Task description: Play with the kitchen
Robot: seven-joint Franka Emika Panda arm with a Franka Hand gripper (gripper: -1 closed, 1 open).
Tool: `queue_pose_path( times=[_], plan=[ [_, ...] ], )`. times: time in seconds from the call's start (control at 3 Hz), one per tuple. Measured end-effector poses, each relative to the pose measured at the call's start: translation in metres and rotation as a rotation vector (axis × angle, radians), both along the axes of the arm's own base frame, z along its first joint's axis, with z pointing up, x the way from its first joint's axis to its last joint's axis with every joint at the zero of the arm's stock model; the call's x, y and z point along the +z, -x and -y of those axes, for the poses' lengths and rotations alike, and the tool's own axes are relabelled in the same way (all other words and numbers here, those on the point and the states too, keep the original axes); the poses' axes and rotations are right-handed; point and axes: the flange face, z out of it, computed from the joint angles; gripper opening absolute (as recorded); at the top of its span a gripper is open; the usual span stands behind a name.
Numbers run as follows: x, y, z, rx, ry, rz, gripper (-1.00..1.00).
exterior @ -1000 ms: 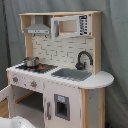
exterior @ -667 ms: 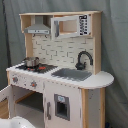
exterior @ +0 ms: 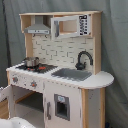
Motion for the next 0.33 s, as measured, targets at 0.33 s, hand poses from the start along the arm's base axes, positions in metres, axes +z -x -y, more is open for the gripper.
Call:
queue_pose_path(
  times=[0.33],
  plan=[
    [0.0008, -0.0014, 0.0199, 0.004, -0.004, -0.042, 1.00]
  ],
)
